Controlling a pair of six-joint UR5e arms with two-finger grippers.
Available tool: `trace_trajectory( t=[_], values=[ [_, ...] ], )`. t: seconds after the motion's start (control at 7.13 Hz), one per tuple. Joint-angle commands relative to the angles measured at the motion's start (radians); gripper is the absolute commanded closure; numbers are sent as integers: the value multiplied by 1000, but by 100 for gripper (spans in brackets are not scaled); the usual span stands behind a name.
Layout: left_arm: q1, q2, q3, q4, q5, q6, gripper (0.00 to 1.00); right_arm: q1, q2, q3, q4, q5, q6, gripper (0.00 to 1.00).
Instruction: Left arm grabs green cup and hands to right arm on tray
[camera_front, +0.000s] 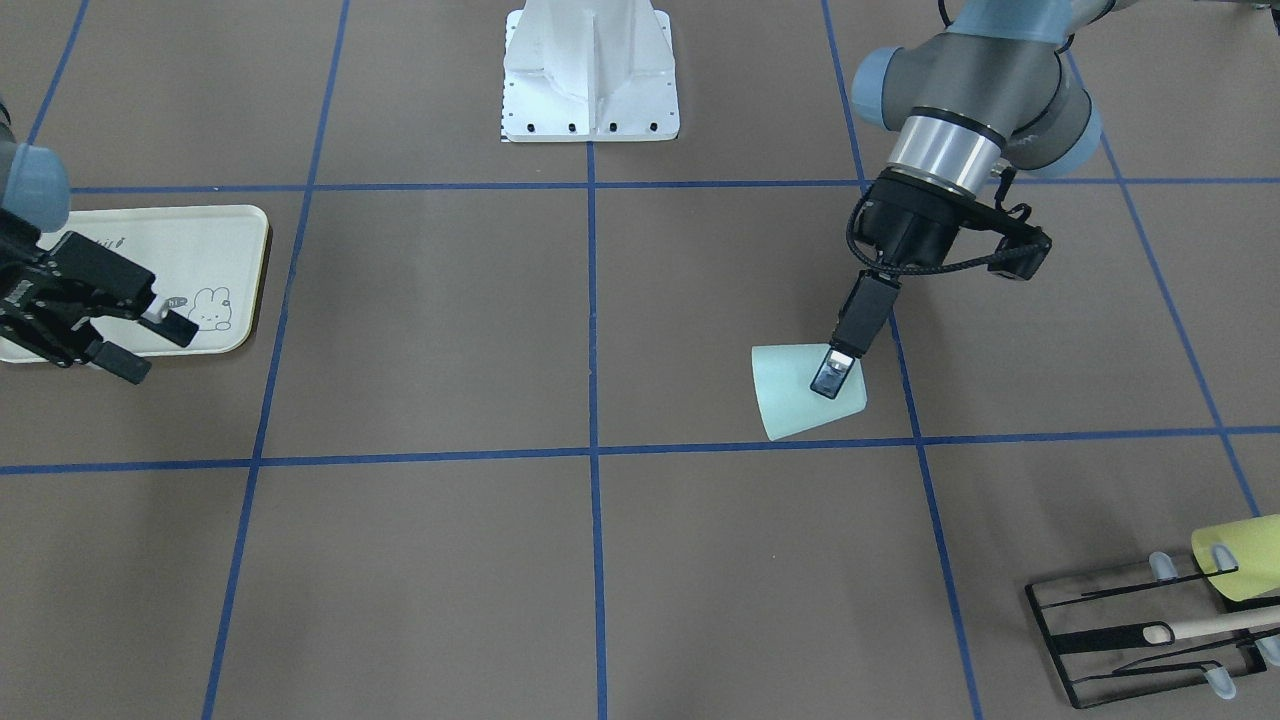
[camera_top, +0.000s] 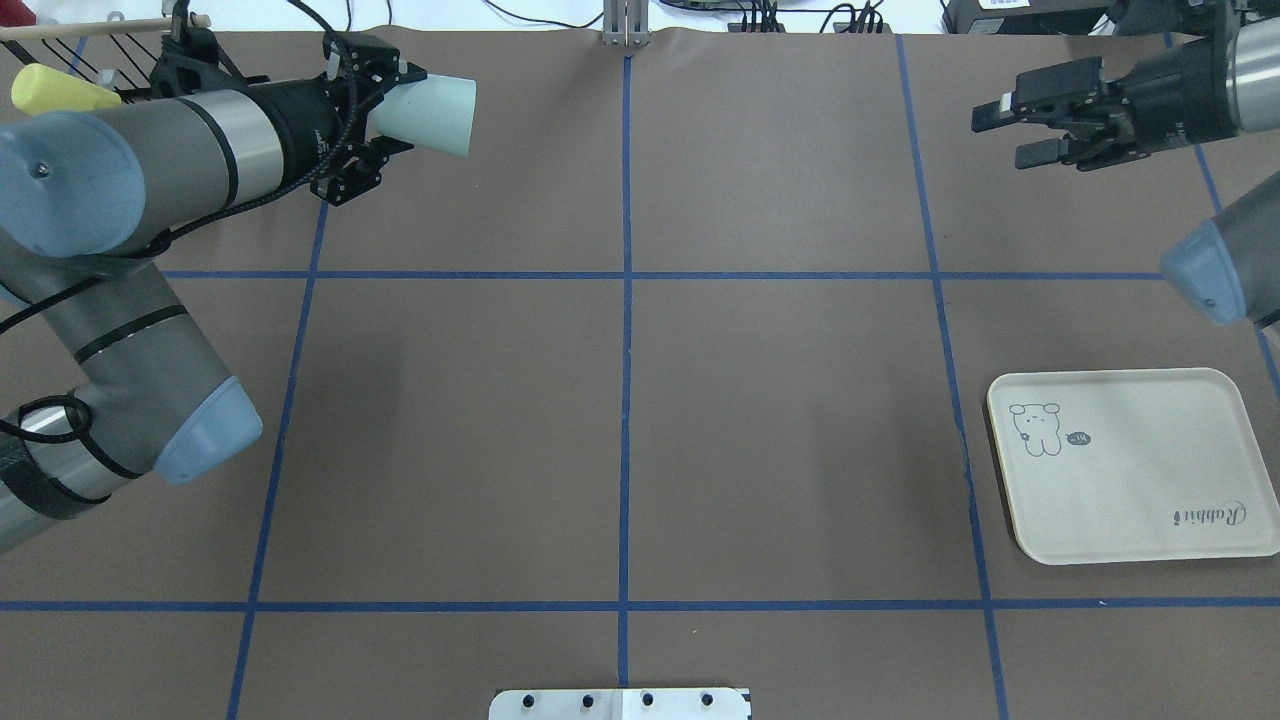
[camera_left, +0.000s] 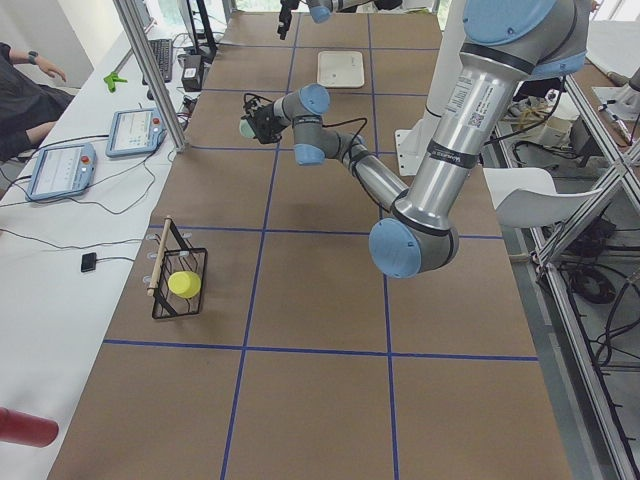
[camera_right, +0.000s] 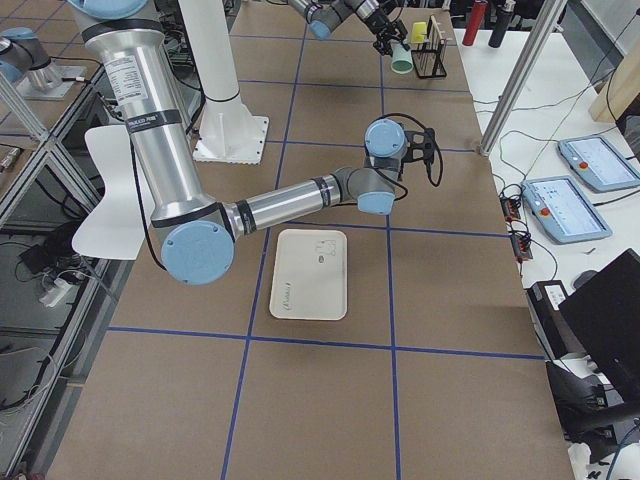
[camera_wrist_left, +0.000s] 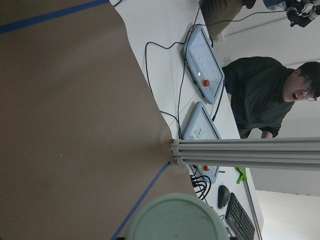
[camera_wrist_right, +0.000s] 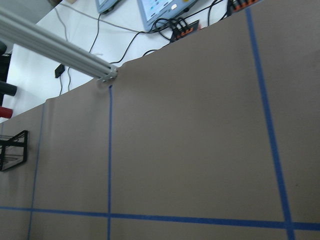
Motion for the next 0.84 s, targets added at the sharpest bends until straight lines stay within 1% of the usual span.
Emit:
trace_trajectory(
  t=[0.0,0.14,0.28,0.42,0.56,0.7],
  values=[
    [32,-1,-53,-2,-89,-123,71,-75,66,3,41,-1,6,1],
    [35,-18,-62,-5,-123,-196,71,-107,103,9,41,-4,4,1],
    [50,-36,-62,-5,-136,-250,71,-139,137,14,42,-10,0,1],
    [67,-45,-62,-8,-136,-304,69,-170,156,13,76,-25,0,1],
    [69,-70,-65,-8,-136,-351,68,-208,157,13,111,-65,3,1],
    [70,-76,-68,-10,-137,-378,70,-225,166,14,119,-79,3,1]
  ],
)
